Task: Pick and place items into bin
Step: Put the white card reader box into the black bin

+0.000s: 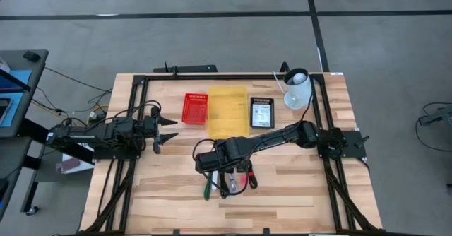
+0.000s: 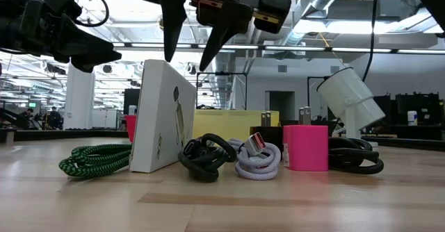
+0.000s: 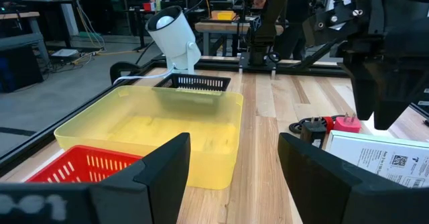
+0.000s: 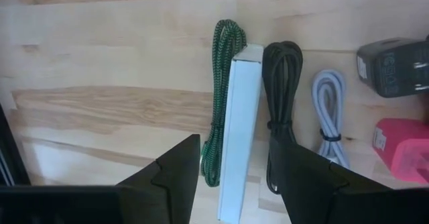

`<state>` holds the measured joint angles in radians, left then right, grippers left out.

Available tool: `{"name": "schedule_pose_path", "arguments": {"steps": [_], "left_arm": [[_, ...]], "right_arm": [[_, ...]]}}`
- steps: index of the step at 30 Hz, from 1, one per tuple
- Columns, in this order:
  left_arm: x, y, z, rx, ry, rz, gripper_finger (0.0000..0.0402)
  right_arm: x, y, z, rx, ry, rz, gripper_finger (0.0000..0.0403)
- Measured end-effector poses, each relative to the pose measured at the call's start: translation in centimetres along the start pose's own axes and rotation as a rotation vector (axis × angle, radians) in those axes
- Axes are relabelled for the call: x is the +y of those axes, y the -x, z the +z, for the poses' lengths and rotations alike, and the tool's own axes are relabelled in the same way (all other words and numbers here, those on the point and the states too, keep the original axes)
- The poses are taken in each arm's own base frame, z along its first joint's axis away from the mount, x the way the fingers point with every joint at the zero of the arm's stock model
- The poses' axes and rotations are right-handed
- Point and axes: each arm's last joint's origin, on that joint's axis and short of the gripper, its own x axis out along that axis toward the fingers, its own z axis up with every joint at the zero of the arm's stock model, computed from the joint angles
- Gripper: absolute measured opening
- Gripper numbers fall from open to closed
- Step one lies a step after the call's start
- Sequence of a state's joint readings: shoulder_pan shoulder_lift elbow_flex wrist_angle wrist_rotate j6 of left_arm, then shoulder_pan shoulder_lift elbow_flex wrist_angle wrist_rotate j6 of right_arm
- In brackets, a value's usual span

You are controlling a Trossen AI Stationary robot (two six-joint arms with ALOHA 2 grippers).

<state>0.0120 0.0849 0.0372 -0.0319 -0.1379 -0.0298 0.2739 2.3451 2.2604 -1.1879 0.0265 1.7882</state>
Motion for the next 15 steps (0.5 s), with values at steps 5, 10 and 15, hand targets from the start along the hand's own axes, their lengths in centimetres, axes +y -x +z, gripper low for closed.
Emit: {"name": "schedule_pose_path", "arguments": {"steps": [5, 10, 15], "left_arm": [[0.0, 0.0, 0.0, 0.0, 0.0, 0.0, 0.022], [0.0, 0.0, 0.0, 0.001, 0.0, 0.0, 0.022], [0.0, 0.0, 0.0, 0.0, 0.0, 0.0, 0.022]], "right_arm": [[0.0, 0.0, 0.0, 0.0, 0.001, 0.001, 0.0175], [0.0, -2.0, -0.1, -0.003, 0.005, -0.033, 0.0175], [0.2, -1.3, -0.2, 0.017, 0.007, -0.005, 0.0175]]}}
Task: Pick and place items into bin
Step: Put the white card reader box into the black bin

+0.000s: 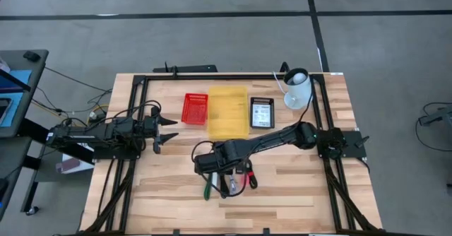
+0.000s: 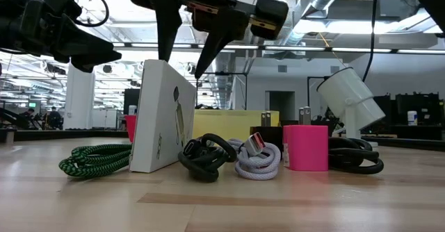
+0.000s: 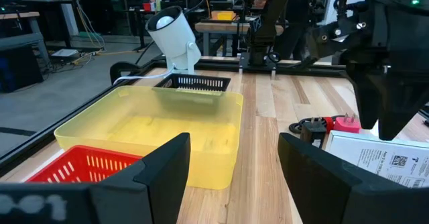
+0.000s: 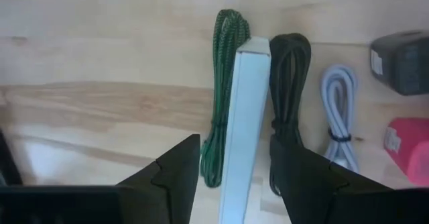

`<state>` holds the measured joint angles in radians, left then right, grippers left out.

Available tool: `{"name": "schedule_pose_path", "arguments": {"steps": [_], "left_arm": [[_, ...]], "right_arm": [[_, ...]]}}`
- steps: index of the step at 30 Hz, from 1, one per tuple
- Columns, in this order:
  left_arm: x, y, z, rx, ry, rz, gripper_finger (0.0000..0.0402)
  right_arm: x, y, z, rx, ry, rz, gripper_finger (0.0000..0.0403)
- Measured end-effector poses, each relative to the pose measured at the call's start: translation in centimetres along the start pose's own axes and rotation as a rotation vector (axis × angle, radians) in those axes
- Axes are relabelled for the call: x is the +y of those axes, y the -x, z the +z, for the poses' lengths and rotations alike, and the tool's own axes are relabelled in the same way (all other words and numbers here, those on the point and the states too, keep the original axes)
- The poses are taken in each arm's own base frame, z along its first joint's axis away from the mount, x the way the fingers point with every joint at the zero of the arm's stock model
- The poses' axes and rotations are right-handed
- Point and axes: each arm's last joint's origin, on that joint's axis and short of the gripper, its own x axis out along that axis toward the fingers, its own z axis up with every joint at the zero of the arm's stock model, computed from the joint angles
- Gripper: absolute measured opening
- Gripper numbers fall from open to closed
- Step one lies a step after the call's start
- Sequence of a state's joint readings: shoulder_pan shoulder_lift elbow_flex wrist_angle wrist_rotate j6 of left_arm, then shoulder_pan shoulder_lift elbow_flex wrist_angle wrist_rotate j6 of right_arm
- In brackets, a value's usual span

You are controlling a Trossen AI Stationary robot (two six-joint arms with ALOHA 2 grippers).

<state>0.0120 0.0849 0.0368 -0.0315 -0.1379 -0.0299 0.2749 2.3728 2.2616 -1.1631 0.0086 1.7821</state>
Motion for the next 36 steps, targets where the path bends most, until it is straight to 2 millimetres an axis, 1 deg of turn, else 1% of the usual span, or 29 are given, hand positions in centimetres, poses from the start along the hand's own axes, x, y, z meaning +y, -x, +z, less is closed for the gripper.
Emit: {"name": "schedule_pose_path", "arguments": {"steps": [11, 14, 16, 18, 22, 36], "left_arm": [[0.0, 0.0, 0.0, 0.0, 0.0, 0.0, 0.022], [0.0, 0.0, 0.0, 0.001, 0.0, 0.0, 0.022], [0.0, 0.0, 0.0, 0.0, 0.0, 0.0, 0.022], [0.0, 0.0, 0.0, 0.001, 0.0, 0.0, 0.022], [0.0, 0.0, 0.0, 0.001, 0.0, 0.0, 0.022], [0.0, 0.0, 0.0, 0.0, 0.0, 0.0, 0.022]], "right_arm": [[0.0, -0.4, 0.0, -0.001, 0.0, -0.006, 0.0175], [-0.1, -2.2, 0.0, -0.001, -0.001, -0.033, 0.0175], [-0.3, -2.5, 0.0, 0.001, 0.0, -0.054, 0.0175], [0.1, -2.5, 0.0, 0.017, -0.002, -0.024, 0.0175], [0.0, -2.9, 0.0, 0.023, -0.002, -0.036, 0.0175], [0.2, -2.7, 0.3, 0.02, -0.007, -0.02, 0.0175]]}}
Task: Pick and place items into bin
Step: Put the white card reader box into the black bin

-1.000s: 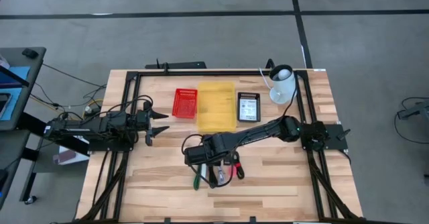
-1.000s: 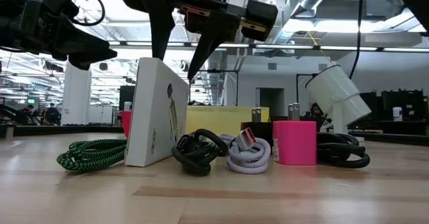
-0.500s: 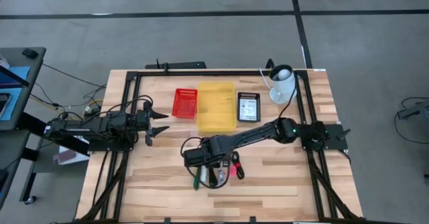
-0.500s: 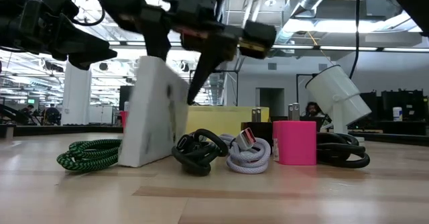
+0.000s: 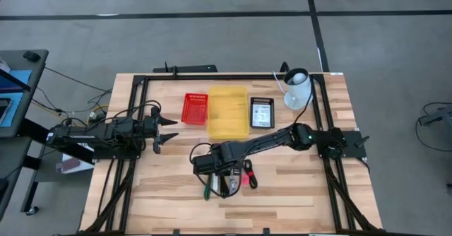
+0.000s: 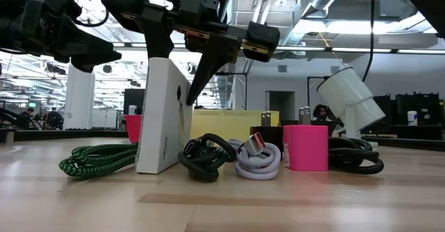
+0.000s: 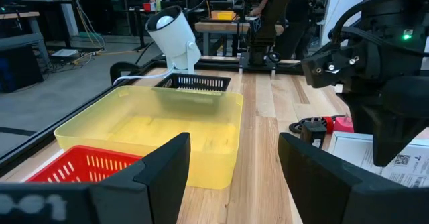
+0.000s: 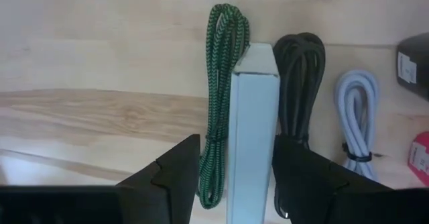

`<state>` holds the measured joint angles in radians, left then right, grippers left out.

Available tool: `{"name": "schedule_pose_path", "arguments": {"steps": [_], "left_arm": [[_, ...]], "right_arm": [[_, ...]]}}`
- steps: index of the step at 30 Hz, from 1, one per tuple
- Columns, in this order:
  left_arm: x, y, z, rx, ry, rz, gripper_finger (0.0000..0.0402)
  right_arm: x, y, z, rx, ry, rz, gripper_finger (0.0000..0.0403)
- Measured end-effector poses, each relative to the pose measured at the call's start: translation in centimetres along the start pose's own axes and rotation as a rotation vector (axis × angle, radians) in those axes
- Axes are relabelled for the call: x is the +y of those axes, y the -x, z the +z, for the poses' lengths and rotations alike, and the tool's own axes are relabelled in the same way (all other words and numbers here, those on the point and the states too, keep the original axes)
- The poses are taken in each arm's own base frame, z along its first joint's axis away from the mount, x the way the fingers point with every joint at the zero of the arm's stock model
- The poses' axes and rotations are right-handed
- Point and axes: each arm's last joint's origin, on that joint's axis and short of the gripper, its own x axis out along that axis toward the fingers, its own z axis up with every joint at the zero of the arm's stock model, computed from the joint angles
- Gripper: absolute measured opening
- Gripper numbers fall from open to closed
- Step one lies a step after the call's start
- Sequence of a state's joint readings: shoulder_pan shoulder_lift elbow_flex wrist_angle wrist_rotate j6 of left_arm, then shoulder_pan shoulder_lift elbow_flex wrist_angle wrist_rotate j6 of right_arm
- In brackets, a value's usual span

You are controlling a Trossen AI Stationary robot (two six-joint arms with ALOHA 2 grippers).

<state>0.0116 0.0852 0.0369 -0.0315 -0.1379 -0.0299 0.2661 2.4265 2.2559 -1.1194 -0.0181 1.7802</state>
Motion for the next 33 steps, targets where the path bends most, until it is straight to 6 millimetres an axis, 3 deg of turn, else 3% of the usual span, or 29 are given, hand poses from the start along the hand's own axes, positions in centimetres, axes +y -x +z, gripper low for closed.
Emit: {"name": "schedule_pose_path", "arguments": {"steps": [33], "left_arm": [[0.0, 0.0, 0.0, 0.0, 0.0, 0.0, 0.022]], "right_arm": [[-0.48, 0.03, 0.09, -0.012, 0.001, -0.049, 0.0175]]}}
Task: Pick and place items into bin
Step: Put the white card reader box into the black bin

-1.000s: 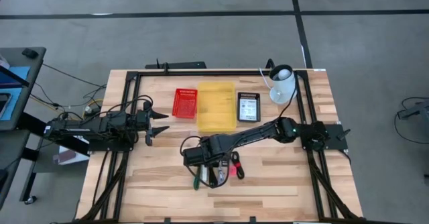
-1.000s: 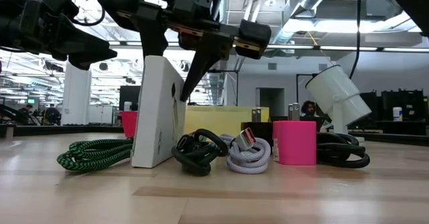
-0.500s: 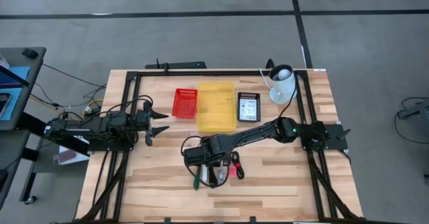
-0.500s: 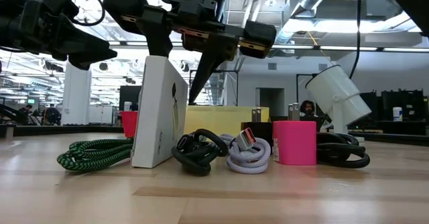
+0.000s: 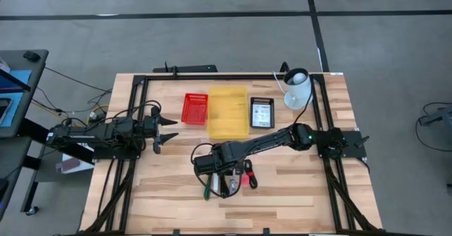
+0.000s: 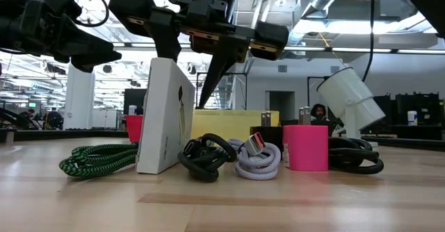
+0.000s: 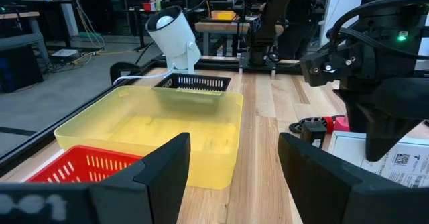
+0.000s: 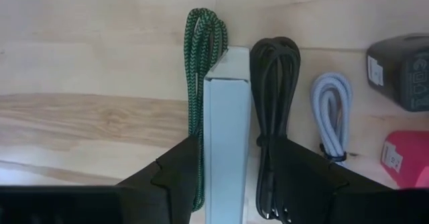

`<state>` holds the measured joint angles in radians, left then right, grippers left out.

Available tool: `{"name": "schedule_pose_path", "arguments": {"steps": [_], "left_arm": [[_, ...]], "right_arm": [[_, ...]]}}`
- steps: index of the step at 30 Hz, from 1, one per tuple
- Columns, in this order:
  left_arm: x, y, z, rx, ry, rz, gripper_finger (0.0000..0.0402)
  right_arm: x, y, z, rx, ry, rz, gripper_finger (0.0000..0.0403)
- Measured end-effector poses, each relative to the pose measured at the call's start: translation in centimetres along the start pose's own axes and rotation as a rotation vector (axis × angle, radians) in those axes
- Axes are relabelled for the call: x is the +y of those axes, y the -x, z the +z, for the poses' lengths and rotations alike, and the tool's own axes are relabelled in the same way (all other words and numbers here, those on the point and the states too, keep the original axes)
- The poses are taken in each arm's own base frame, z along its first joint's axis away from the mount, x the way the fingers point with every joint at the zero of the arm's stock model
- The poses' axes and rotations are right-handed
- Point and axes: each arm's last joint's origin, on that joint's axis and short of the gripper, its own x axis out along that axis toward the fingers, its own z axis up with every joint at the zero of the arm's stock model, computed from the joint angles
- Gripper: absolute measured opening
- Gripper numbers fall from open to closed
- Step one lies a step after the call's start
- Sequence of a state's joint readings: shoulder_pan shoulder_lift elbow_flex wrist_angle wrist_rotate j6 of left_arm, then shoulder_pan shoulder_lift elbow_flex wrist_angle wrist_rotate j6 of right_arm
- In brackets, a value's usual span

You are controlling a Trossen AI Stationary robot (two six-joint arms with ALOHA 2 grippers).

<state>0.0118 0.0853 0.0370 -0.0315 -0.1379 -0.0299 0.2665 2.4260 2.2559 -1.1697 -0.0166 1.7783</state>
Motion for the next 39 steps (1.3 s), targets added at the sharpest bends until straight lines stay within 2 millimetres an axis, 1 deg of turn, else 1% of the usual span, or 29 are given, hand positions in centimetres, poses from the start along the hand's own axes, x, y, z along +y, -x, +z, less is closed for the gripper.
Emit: {"name": "schedule_pose_path", "arguments": {"steps": [27, 31, 39], "left_arm": [[0.0, 0.0, 0.0, 0.0, 0.0, 0.0, 0.022], [0.0, 0.0, 0.01, -0.001, 0.0, 0.0, 0.022], [0.0, 0.0, -0.01, 0.0, 0.0, 0.0, 0.022]], "right_arm": [[-0.11, 0.02, 0.03, 0.002, -0.031, -0.012, 0.0171], [-0.11, 0.02, 0.03, 0.002, -0.031, -0.012, 0.0149], [-0.03, 0.02, 0.02, 0.0, -0.035, -0.003, 0.0066]]}}
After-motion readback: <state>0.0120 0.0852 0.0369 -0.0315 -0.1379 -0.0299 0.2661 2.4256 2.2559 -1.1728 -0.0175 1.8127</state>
